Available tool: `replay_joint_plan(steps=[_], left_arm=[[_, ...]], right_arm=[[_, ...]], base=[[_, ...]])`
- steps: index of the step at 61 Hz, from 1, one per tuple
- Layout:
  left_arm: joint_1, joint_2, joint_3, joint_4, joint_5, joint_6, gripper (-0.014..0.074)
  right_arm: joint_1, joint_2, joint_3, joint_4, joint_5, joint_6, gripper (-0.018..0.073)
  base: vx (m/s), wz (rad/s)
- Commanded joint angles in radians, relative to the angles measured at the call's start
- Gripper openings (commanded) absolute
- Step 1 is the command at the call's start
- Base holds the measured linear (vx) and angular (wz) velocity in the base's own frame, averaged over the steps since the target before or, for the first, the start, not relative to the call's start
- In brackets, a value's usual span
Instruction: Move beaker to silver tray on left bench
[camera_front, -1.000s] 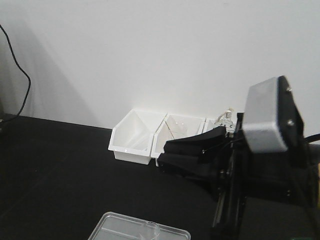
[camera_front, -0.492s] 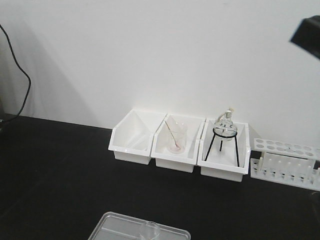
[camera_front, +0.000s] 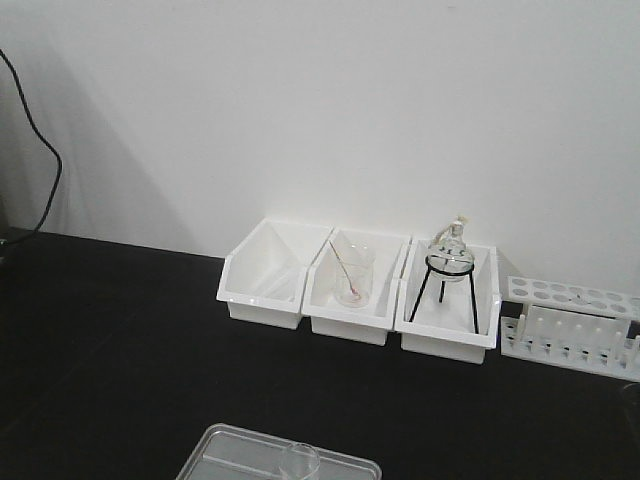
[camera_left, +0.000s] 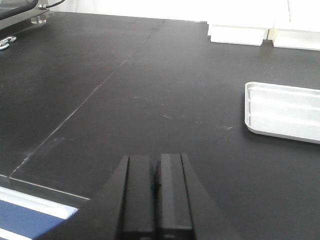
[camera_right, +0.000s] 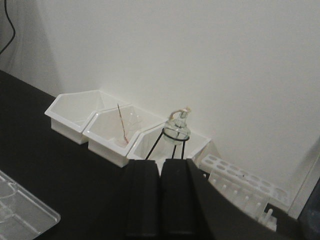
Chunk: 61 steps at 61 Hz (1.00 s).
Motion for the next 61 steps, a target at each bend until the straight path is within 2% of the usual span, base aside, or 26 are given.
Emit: replay_joint_plan(steps=[1, 7, 14, 17, 19, 28, 61], left_arm=[[-0.007, -0.008, 0.018, -0.004, -0.084, 0.0, 0.0001], [-0.007, -0.008, 0.018, -0.004, -0.084, 0.0, 0.0001], [-0.007, -0.007, 0.018, -0.005, -0.084, 0.0, 0.0001], [-0.007, -0.007, 0.018, -0.005, -0.084, 0.0, 0.0001], [-0.007, -0.007, 0.018, -0.005, -0.084, 0.0, 0.0001], [-0.007, -0.007, 0.018, -0.005, -0.084, 0.0, 0.0001], [-0.007, -0.007, 0.018, -0.005, -0.084, 0.0, 0.0001]], right_arm=[[-0.008, -0.104, 0.099, -0.071, -0.173, 0.127, -0.0014], [-0.034, -0.226, 0.252, -0.164, -0.194, 0.231, -0.0014], [-0.09, -0.273, 0.418, -0.118, -0.255, 0.296, -0.0014], [-0.091, -0.277, 0.406, -0.059, -0.148, 0.301, -0.0014], [-0.086, -0.277, 0.404, -0.045, -0.124, 0.292, -0.0014], [-0.083, -0.276, 0.412, -0.039, -0.147, 0.258, -0.0014], [-0.084, -0.276, 0.412, -0.039, -0.144, 0.258, -0.0014]], base=[[0.0, 0.0], [0.0, 0.0], [0.0, 0.0], [0.0, 0.0], [0.0, 0.01], [0.0, 0.01], [0.0, 0.0]])
